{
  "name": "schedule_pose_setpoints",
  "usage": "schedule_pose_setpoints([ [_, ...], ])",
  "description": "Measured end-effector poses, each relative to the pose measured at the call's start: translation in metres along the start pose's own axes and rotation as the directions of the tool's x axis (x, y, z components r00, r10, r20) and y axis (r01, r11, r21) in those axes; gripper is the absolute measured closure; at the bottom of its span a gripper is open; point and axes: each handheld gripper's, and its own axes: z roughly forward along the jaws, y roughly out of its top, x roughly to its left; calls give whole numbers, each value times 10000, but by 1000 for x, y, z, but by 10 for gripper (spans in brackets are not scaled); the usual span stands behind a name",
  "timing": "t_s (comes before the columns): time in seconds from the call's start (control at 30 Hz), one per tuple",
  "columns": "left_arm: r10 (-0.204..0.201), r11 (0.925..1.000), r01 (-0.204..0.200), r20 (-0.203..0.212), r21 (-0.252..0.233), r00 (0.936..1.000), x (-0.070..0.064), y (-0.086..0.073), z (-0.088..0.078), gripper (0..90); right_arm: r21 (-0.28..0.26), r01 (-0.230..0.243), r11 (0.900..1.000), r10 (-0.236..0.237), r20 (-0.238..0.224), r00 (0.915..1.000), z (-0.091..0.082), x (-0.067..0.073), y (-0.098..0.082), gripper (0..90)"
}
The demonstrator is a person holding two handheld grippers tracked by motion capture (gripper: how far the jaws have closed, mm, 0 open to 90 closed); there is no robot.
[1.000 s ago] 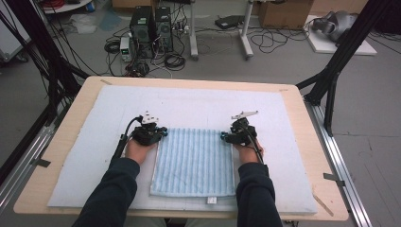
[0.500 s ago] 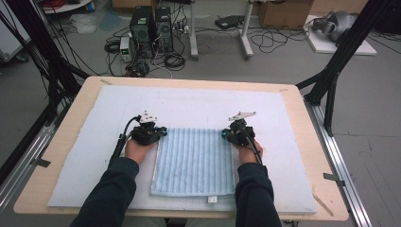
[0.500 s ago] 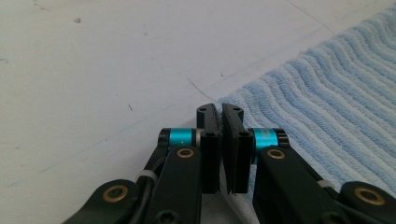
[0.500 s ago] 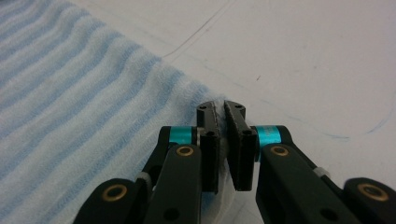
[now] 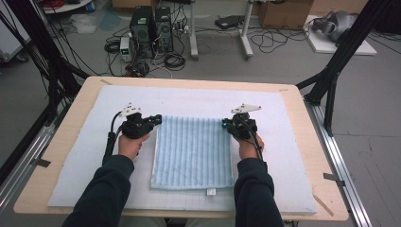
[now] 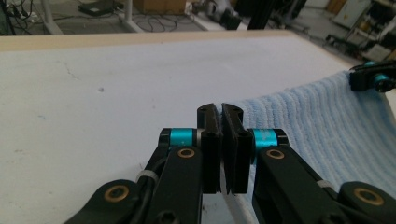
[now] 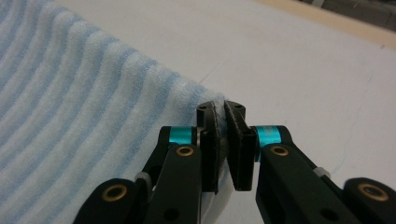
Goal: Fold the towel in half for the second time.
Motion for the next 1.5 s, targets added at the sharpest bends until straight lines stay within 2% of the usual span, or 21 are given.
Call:
schedule_pose_setpoints([
  [0.13,30,9999,-30,49,-147,10000,5,2,-5,860,-412,82,9991,-80,36,10000,1,2,8,846],
  [0.23,-14,9998,18,155,-207,9999,5,3,-8,860,-345,176,9993,-178,-57,9998,2,4,7,846],
  [0.4,70,9999,-67,361,-84,9993,-3,5,-15,859,-506,42,9987,-50,-158,9999,-4,5,5,844],
  [0.53,176,9996,-164,554,-230,9983,-10,9,-25,858,-743,-225,9970,196,-397,9990,-14,6,0,842],
  [0.6,250,9995,-236,635,-232,9977,-13,8,-29,858,-827,-169,9964,126,-514,9986,-19,8,-3,841],
  [0.8,351,9993,-337,807,-190,9961,-19,0,-42,858,-1172,10,9931,-89,-675,9977,-34,16,-9,839],
  [0.87,201,9992,-167,981,-350,9950,-22,-4,-47,858,-1223,35,9925,-127,-746,9971,-38,19,-12,838],
  [0.93,334,9992,-309,1013,-263,9943,-26,-9,-51,858,-1209,55,9927,-155,-821,9965,-42,22,-16,836],
  [1.0,488,9988,-497,1173,43,9919,-30,-10,-54,857,-1249,35,9922,-144,-866,9961,-46,25,-22,835],
  [1.03,553,9985,-543,1179,-122,9915,-33,-12,-56,857,-1299,-6,9915,-114,-920,9957,-48,27,-25,835],
  [1.07,467,9987,-440,1244,-248,9911,-35,-13,-58,857,-1293,7,9916,-127,-914,9957,-49,28,-28,835],
  [1.17,416,9990,-390,1394,-216,9894,-38,-17,-64,857,-1388,-64,9903,-79,-1027,9947,-55,32,-37,834],
  [1.23,433,9991,-434,1449,-25,9885,-40,-20,-68,857,-1404,-3,9901,-145,-1045,9944,-59,35,-43,833],
  [1.27,494,9988,-489,1468,-68,9879,-40,-22,-70,856,-1425,-14,9898,-142,-1089,9939,-60,36,-46,833],
  [1.33,345,9993,-316,1551,-211,9873,-41,-27,-75,856,-1414,32,9900,-193,-1123,9935,-63,39,-51,832],
  [1.4,303,9995,-293,1669,-87,9855,-43,-32,-78,855,-1383,73,9904,-236,-1170,9929,-66,42,-56,831],
  [1.47,440,9983,-501,1727,309,9840,-45,-36,-81,855,-1289,228,9914,-379,-1158,9925,-70,45,-58,830],
  [1.5,394,9989,-434,1742,189,9839,-46,-39,-83,855,-1309,340,9908,-488,-1118,9925,-72,47,-59,830],
])
